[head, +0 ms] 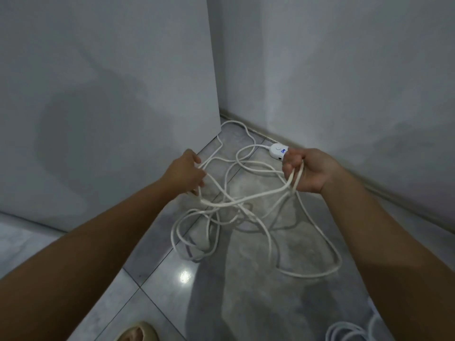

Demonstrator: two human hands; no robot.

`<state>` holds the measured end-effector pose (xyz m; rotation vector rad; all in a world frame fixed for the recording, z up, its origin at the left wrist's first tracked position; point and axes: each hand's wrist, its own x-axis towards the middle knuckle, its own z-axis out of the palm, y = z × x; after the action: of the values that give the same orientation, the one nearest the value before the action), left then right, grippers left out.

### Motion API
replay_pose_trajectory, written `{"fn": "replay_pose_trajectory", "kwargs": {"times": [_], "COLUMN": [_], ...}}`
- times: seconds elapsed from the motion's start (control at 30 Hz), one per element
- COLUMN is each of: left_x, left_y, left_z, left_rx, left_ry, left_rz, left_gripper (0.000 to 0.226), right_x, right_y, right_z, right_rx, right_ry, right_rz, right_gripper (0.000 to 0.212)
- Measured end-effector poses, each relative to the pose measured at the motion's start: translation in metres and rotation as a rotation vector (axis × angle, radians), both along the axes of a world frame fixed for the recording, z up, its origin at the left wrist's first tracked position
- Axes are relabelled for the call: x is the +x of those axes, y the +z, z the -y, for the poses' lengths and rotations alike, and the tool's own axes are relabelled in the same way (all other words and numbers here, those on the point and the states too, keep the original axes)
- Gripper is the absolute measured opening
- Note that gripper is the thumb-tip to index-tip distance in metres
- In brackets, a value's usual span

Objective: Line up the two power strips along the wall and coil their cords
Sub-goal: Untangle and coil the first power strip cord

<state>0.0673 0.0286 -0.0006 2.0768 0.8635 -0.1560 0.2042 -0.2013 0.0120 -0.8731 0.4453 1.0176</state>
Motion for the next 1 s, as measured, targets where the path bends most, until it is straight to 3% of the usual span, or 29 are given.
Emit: {"fn": "replay_pose_trajectory", "kwargs": {"times": [0.07, 0.13, 0.17, 0.27, 0.43, 0.57, 0.7, 0.77, 0.9, 0.97, 1.0], "left_x": [0.001, -0.005, -0.009, -0.025, -0.052, -0.061, -0.050, -0.046, -0.029, -0.019, -0.015], "left_y": [0.001, 0.004, 0.006, 0.011, 0.014, 0.019, 0.011, 0.003, -0.003, -0.003, -0.002], "left_z": [-0.003, -0.008, -0.011, -0.016, -0.028, -0.031, -0.036, -0.038, -0.010, 0.003, 0.006], "left_rx": [-0.290, -0.567, -0.614, -0.423, -0.198, -0.206, 0.319, 0.488, 0.586, 0.473, 0.351], "left_ry": [0.078, 0.028, -0.035, -0.311, -0.299, -0.221, -0.332, -0.441, -0.483, -0.435, -0.416], "left_rz": [-0.102, -0.259, -0.339, -0.429, 0.005, 0.099, -0.062, -0.116, -0.159, -0.150, -0.142], "left_gripper": [0.017, 0.022, 0.023, 0.026, 0.091, 0.072, 0.073, 0.079, 0.064, 0.050, 0.063], "right_x": [0.009, 0.016, 0.018, 0.025, 0.040, 0.043, 0.041, 0.037, 0.027, 0.023, 0.021], "right_y": [0.012, 0.024, 0.028, 0.034, 0.022, 0.005, -0.011, -0.016, -0.015, -0.016, -0.018], "right_z": [0.001, 0.004, 0.006, 0.013, 0.031, 0.035, 0.039, 0.034, 0.016, 0.008, 0.004], "right_rx": [0.105, 0.141, 0.139, 0.127, 0.229, 0.156, 0.039, 0.033, 0.166, 0.147, 0.113], "right_ry": [-0.116, -0.255, -0.319, -0.528, -0.794, -0.833, -0.808, -0.775, -0.755, -0.712, -0.688], "right_rz": [-0.055, -0.059, -0.047, -0.064, -0.145, -0.125, -0.002, 0.083, 0.073, 0.073, 0.083], "right_gripper": [0.030, 0.029, 0.027, 0.033, 0.042, 0.042, 0.040, 0.043, 0.045, 0.040, 0.037]}}
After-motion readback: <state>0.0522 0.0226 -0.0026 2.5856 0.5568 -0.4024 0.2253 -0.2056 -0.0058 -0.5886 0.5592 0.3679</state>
